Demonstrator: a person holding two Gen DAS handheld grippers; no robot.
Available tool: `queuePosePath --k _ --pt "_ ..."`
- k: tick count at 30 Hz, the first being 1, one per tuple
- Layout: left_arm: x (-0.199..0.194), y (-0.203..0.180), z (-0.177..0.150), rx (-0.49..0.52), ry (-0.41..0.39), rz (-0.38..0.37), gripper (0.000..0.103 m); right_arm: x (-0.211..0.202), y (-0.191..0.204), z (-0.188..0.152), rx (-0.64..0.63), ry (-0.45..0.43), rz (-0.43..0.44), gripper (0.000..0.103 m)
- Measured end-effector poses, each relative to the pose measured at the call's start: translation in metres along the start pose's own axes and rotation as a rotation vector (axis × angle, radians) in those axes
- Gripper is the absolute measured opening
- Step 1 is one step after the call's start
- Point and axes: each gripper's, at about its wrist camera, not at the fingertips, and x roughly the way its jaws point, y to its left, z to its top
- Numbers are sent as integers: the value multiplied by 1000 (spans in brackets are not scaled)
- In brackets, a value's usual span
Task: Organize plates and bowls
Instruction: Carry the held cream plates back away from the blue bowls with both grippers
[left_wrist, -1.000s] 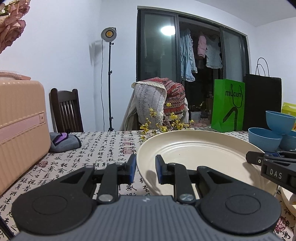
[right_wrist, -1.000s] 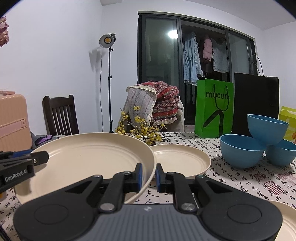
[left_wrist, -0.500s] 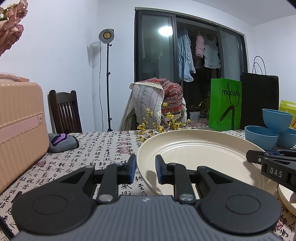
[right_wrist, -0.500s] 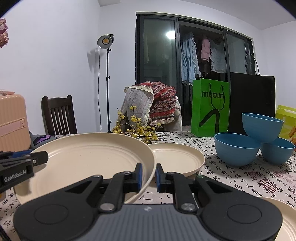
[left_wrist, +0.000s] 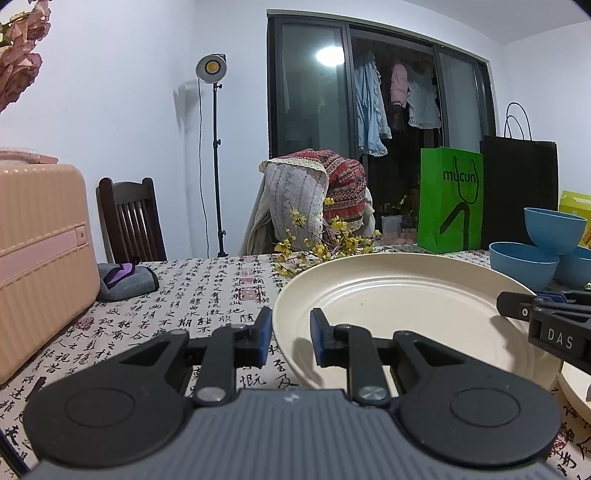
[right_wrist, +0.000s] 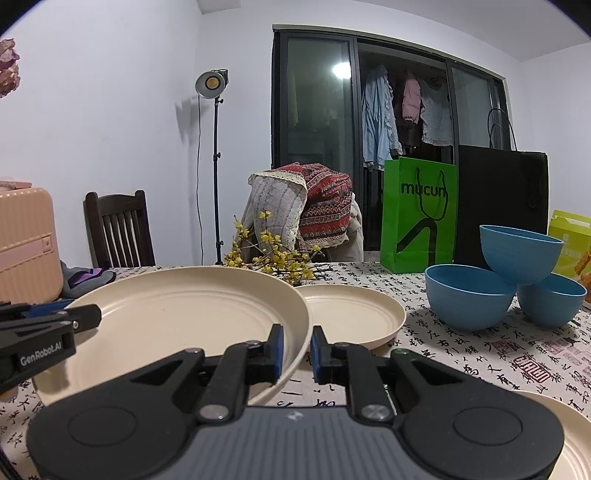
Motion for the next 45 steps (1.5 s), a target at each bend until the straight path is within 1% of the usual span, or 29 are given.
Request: queuePosePath --k 16,29,45 --pt "-12 -9 -1 -11 2 2 22 -17 -10 -4 -12 -9 4 15" --pt "-23 -24 -7 -11 8 -6 22 -27 -24 -15 -20 -11 -2 15" --pt "-38 -43 -9 -2 7 -8 22 -42 -38 -16 -9 -33 0 15"
